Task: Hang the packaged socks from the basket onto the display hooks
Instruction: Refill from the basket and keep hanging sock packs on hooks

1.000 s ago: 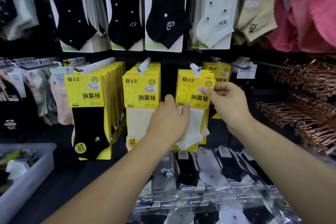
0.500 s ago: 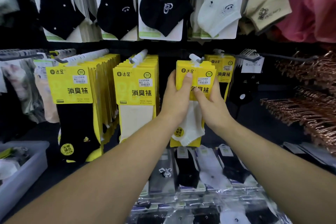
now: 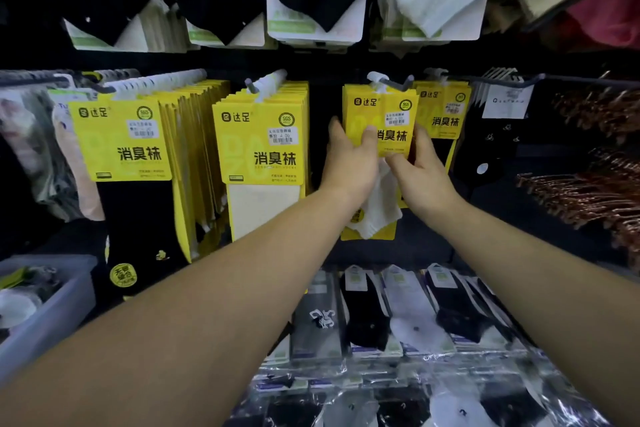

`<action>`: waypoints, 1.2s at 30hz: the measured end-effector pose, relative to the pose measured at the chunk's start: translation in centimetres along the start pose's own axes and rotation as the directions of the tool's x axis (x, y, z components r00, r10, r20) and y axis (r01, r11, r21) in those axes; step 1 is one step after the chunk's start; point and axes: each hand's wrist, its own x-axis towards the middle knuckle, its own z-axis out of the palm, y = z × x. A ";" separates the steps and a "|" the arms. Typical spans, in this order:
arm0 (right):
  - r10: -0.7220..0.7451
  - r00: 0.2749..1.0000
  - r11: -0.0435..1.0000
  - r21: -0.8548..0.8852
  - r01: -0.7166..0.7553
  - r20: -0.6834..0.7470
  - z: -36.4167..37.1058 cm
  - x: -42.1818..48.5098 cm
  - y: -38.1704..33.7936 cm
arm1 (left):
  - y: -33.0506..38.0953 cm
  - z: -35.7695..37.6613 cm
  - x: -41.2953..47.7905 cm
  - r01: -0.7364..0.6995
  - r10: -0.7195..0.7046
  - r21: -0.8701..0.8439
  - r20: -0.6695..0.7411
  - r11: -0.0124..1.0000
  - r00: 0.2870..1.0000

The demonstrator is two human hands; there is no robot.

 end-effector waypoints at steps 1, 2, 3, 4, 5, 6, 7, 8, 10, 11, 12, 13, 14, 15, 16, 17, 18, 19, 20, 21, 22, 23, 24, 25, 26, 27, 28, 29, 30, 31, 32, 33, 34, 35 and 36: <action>0.014 1.000 1.000 0.009 -0.014 0.006 -0.2 -0.6 0.3 | -0.3 -0.2 -0.7 0.010 -0.011 0.038 0.018 0.999 1.000; 0.036 0.999 0.999 0.027 -0.036 0.007 -0.4 -1.4 0.7 | -0.4 -0.5 -1.7 0.015 -0.018 0.068 0.040 0.998 0.999; 0.060 0.998 0.997 0.042 -0.060 -0.001 -0.7 -2.4 0.9 | -0.7 -0.9 -2.8 0.011 -0.016 0.084 0.059 0.996 0.998; 0.082 0.997 0.996 0.048 -0.081 -0.015 -1.0 -3.5 1.1 | -0.7 -1.4 -4.2 -0.007 -0.001 0.095 0.075 0.995 0.997; 0.098 0.995 0.994 0.046 -0.097 -0.025 -1.4 -4.9 1.2 | -0.9 -2.0 -5.9 -0.029 0.019 0.109 0.091 0.994 0.996; 0.108 0.994 0.994 0.036 -0.107 -0.029 -1.7 -6.4 1.4 | -1.1 -2.6 -7.8 -0.051 0.036 0.134 0.112 0.990 0.993; 0.120 0.992 0.993 0.023 -0.119 -0.033 -1.9 -8.3 1.6 | -1.8 -3.3 -10.0 -0.072 0.048 0.169 0.142 0.983 0.989; 0.136 0.990 0.991 0.014 -0.136 -0.035 -2.1 -10.4 1.9 | -2.8 -4.2 -12.5 -0.091 0.054 0.211 0.177 0.973 0.983; 0.172 0.985 0.985 -0.016 -0.172 -0.014 -2.0 -14.9 2.6 | -5.7 -6.6 -17.3 -0.111 0.035 0.298 0.248 0.948 0.968; 0.209 0.977 0.978 -0.033 -0.208 0.031 -1.7 -17.3 2.9 | -7.5 -7.9 -19.2 -0.084 -0.008 0.338 0.263 0.937 0.965; 0.244 0.966 0.969 -0.046 -0.241 0.087 -1.3 -19.6 3.3 | -9.2 -9.4 -20.8 -0.032 -0.066 0.367 0.252 0.930 0.965; 0.266 0.953 0.964 -0.062 -0.260 0.146 -0.7 -21.9 3.8 | -11.0 -10.9 -22.0 0.032 -0.126 0.396 0.214 0.918 0.969; 0.283 0.936 0.959 -0.086 -0.271 0.208 -0.1 -24.1 4.3 | -12.6 -12.6 -23.0 0.099 -0.178 0.426 0.150 0.899 0.972; 0.308 0.910 0.951 -0.122 -0.285 0.276 0.8 -26.4 4.8 | -14.4 -14.3 -24.1 0.168 -0.225 0.458 0.072 0.873 0.972; 0.339 0.873 0.940 -0.170 -0.296 0.352 1.9 -28.7 5.5 | -16.3 -16.0 -25.2 0.238 -0.272 0.487 -0.001 0.840 0.962; 0.367 0.825 0.928 -0.231 -0.293 0.430 3.1 -31.1 6.3 | -18.1 -17.4 -26.4 0.306 -0.321 0.515 -0.063 0.800 0.945; 0.392 0.769 0.915 -0.298 -0.271 0.505 4.5 -33.4 7.2 | -20.0 -18.8 -27.7 0.369 -0.367 0.542 -0.117 0.755 0.923; 0.418 0.704 0.900 -0.366 -0.236 0.574 6.0 -35.7 8.3 | -21.8 -20.0 -29.2 0.424 -0.405 0.572 -0.169 0.703 0.899; 0.445 0.630 0.884 -0.423 -0.198 0.637 7.4 -37.8 9.4 | -23.4 -21.1 -30.7 0.469 -0.436 0.605 -0.214 0.644 0.874; 0.474 0.552 0.868 -0.468 -0.164 0.686 8.7 -39.7 10.5 | -24.8 -22.0 -32.0 0.510 -0.470 0.628 -0.248 0.588 0.847; 0.506 0.477 0.851 -0.506 -0.141 0.719 10.0 -41.4 11.5 | -26.0 -22.8 -33.3 0.549 -0.511 0.630 -0.266 0.550 0.817; 0.539 0.410 0.834 -0.535 -0.135 0.736 11.1 -42.8 12.6 | -26.9 -23.3 -34.4 0.586 -0.559 0.614 -0.268 0.529 0.785; 0.563 0.364 0.820 -0.556 -0.135 0.742 12.0 -44.0 13.6 | -27.8 -23.8 -35.3 0.611 -0.597 0.593 -0.255 0.524 0.761; 0.576 0.340 0.811 -0.570 -0.131 0.743 13.0 -45.1 14.5 | -28.6 -24.1 -36.1 0.621 -0.620 0.575 -0.234 0.533 0.748; 0.584 0.335 0.805 -0.582 -0.118 0.740 13.8 -46.2 15.5 | -29.3 -24.5 -36.9 0.625 -0.633 0.561 -0.215 0.543 0.744; 0.588 0.344 0.798 -0.595 -0.097 0.732 14.5 -47.1 16.4 | -29.9 -24.6 -37.8 0.628 -0.644 0.546 -0.196 0.555 0.740; 0.590 0.365 0.789 -0.610 -0.072 0.720 15.2 -47.6 17.3 | -30.3 -24.5 -38.5 0.632 -0.654 0.528 -0.178 0.567 0.735; 0.585 0.398 0.782 -0.622 -0.045 0.707 15.9 -47.8 18.1 | -30.6 -24.4 -39.1 0.629 -0.651 0.514 -0.169 0.583 0.741; 0.572 0.441 0.776 -0.630 -0.018 0.692 16.5 -47.6 18.8 | -31.0 -24.3 -39.6 0.617 -0.630 0.505 -0.172 0.603 0.757; 0.552 0.489 0.770 -0.638 0.012 0.675 17.1 -47.2 19.5 | -31.2 -24.3 -39.9 0.609 -0.611 0.492 -0.181 0.622 0.771; 0.536 0.527 0.757 -0.652 0.045 0.659 17.7 -46.6 20.3 | -31.4 -24.3 -39.9 0.608 -0.603 0.475 -0.185 0.636 0.776; 0.528 0.548 0.739 -0.669 0.079 0.648 18.1 -45.8 21.0 | -31.5 -24.2 -39.8 0.610 -0.605 0.462 -0.181 0.643 0.775; 0.530 0.549 0.719 -0.686 0.113 0.646 18.5 -45.1 21.7 | -31.6 -24.3 -39.7 0.612 -0.610 0.450 -0.171 0.650 0.773; 0.542 0.533 0.698 -0.701 0.146 0.650 18.8 -44.5 22.3 | -31.7 -24.3 -39.6 0.615 -0.614 0.438 -0.165 0.656 0.772; 0.556 0.509 0.677 -0.713 0.181 0.657 19.0 -44.2 22.8 | -31.8 -24.4 -39.6 0.619 -0.616 0.428 -0.165 0.659 0.770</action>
